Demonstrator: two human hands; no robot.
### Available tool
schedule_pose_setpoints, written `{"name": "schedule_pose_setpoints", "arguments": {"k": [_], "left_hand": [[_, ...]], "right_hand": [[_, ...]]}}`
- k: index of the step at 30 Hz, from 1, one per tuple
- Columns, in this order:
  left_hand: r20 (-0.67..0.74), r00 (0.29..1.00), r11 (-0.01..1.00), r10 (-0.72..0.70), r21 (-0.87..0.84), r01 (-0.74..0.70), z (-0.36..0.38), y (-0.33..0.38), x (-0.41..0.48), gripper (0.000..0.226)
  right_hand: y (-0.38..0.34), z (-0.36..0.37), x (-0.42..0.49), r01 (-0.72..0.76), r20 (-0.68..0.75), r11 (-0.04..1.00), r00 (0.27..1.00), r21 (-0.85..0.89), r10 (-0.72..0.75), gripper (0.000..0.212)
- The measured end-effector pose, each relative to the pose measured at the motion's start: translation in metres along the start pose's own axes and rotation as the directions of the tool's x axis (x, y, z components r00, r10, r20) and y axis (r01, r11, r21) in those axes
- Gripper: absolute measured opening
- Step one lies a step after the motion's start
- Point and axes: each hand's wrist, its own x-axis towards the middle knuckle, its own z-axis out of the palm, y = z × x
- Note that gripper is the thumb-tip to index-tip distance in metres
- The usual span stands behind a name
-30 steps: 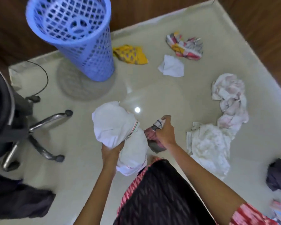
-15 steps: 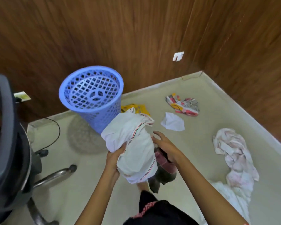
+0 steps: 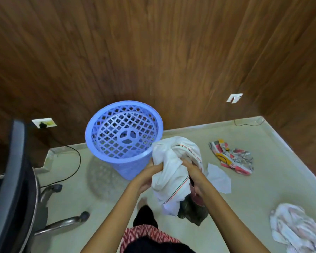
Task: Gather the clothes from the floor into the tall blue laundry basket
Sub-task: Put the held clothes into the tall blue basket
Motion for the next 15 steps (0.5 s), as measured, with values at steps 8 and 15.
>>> {"name": "schedule_pose_setpoints", "arguments": {"k": [8, 15], "left_hand": [[-0.635, 0.747, 0.97, -0.197, -0.015, 0.244, -0.151, 0.007, 0.126, 0.063], [-0.614, 0.643, 0.889, -0.457, -0.342, 0.306, -0.212, 0.022, 0.163, 0.042]], "right_hand": [[-0.063, 0.045, 0.09, -0.023, -0.086, 0.996, 0.996, -0.085, 0.016, 0.028], [-0.086, 0.074, 0.157, -0.114, -0.158, 0.992, 0.982, -0.062, 0.103, 0.04]]}}
